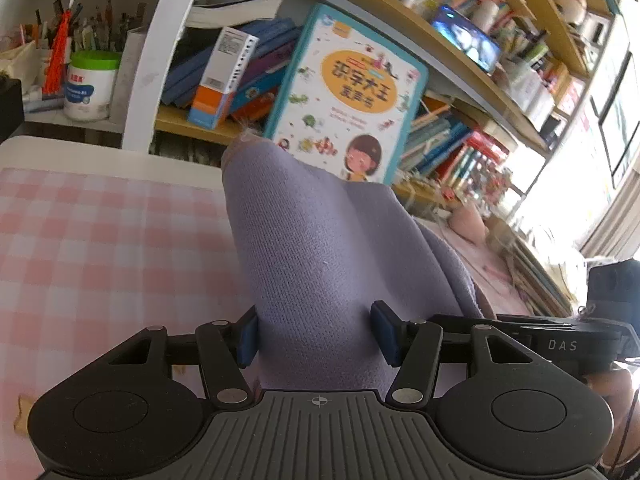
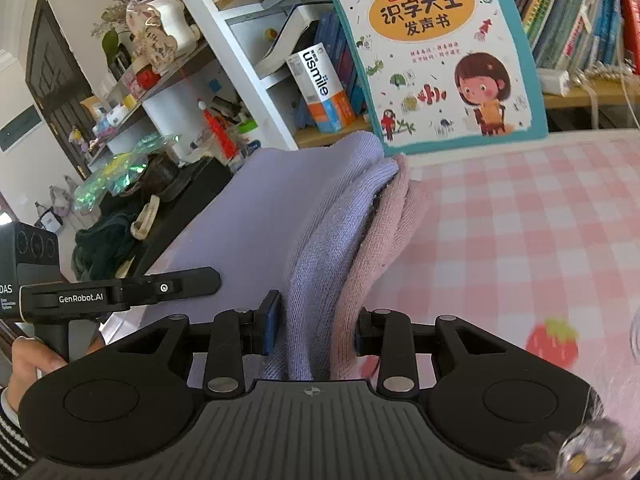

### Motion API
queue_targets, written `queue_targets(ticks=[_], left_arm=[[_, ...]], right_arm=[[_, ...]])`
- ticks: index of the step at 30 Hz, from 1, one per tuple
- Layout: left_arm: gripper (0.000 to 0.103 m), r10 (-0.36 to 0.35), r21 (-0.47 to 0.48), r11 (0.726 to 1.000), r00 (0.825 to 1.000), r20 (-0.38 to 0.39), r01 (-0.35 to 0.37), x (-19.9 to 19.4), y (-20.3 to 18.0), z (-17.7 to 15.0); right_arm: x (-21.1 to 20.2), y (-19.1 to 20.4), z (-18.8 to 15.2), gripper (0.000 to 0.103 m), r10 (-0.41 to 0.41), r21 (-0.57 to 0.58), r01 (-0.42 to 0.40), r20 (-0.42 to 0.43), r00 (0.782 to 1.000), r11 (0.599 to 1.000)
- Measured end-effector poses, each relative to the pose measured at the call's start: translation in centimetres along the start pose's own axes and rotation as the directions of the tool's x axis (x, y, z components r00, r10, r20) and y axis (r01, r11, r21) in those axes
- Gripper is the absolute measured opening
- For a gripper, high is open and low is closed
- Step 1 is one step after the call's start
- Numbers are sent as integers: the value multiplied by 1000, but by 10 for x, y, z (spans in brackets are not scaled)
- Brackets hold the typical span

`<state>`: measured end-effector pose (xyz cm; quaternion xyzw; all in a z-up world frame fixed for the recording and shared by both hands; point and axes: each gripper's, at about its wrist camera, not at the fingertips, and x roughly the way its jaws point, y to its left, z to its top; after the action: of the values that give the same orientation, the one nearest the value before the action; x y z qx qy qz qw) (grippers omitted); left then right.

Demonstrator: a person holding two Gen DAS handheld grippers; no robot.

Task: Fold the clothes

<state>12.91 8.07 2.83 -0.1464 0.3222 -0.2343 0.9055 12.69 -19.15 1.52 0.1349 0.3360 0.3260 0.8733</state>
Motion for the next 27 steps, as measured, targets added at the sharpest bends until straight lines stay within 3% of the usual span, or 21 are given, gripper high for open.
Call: queue_targets(ticks=[12,27], left_arm=[[57,31,-27,999,1000,7,-30,55,33,48],[57,69,-61,996,997,45,-66,104,67,73]], right_arm=[[62,-35,53,30,9,21,-10,1,1000,1000],[122,-75,80,31,40,95,-39,-5,999,995]])
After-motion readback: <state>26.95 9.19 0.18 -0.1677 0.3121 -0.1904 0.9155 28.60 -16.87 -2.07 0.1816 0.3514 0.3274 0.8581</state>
